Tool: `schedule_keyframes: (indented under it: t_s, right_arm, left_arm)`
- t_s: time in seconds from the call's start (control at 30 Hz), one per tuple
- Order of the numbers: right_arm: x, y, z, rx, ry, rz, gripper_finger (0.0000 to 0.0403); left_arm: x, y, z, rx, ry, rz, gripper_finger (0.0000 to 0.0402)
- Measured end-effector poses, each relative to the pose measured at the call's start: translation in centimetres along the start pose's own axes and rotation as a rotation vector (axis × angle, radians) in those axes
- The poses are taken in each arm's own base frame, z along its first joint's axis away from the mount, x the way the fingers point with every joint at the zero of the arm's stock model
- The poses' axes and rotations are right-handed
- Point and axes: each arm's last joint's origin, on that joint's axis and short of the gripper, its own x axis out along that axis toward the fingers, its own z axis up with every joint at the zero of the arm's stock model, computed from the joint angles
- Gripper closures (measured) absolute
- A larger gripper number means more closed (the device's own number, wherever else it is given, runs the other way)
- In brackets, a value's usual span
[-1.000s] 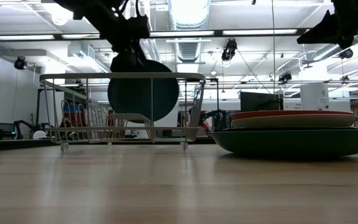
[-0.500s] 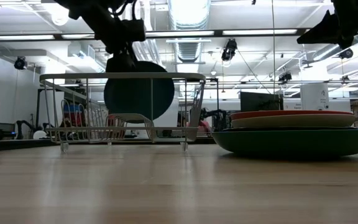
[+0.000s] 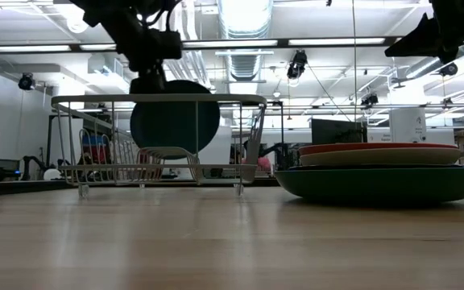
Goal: Sort dishes
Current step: Put the dark green plate into the dish rack
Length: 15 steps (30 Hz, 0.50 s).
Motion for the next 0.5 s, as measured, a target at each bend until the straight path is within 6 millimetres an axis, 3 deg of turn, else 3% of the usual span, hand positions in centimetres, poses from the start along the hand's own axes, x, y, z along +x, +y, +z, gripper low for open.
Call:
schedule_keyframes:
  t_s: [0.5]
  right_arm:
    - [0.0,0.0,0.0,-0.001,0.0,0.0,0.0403]
  left_arm:
    - [-1.2,0.9,-1.6,-0.064,0.045,0.013,0.0234]
